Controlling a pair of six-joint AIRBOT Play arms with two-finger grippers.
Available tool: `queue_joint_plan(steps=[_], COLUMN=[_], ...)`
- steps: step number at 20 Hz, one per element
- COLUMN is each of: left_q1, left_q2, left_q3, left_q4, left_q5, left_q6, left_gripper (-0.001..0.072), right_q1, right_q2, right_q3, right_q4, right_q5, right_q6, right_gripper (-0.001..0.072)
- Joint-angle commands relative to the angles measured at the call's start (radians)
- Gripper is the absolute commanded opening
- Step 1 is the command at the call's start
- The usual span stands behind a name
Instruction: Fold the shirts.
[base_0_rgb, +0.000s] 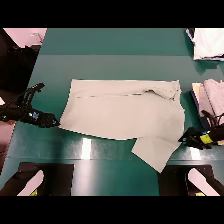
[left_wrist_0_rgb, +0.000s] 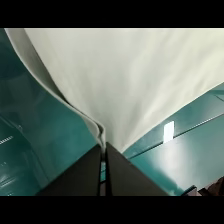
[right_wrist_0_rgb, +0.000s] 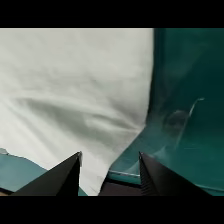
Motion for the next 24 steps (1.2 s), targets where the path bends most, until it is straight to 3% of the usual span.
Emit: queue_joint_plan(steps=[1,4,5,7,8,14,18,24], left_q1=[0.0,0.0,0.0,0.0,0.0,0.0,0.0,0.0], left_q2=[0.001,0.001,0.001,0.001,0.001,0.138,0.242,0.085], left_q3=[0.001,0.001,0.001,0.001,0.002,0.001,0.002,0.002], left_q4=[-0.016,-0.016,-0.016,-0.016,-0.014,0.086,0.042,-0.037], left_q5=[0.001,0.0,0.0,0.0,-0.001,-0.076,-0.103,0.197], left_q6=[0.001,0.001,0.001,0.001,0.0,-0.127,-0.186,-0.178], left_gripper=[0.0025,0.0025,0.0025,0.0025,0.0024,0.0023,0.0024,0.0024], right_q1=[0.041,0.1,0.109,0.116,0.114,0.114,0.114,0.116], right_q2=[0.007,0.007,0.007,0.008,0.014,0.297,0.428,0.225], right_q3=[-0.075,-0.072,-0.072,-0.072,-0.069,0.055,0.14,0.32], right_q4=[0.032,0.025,0.026,0.027,0.026,-0.071,-0.028,0.061], right_q5=[-0.022,-0.018,-0.027,-0.031,-0.014,0.185,0.161,-0.057], right_q6=[-0.008,-0.004,-0.004,-0.005,-0.005,0.019,0.034,0.021], right_gripper=[0.0406,0.0404,0.0339,0.0096,0.0017,0.0015,0.0015,0.0014])
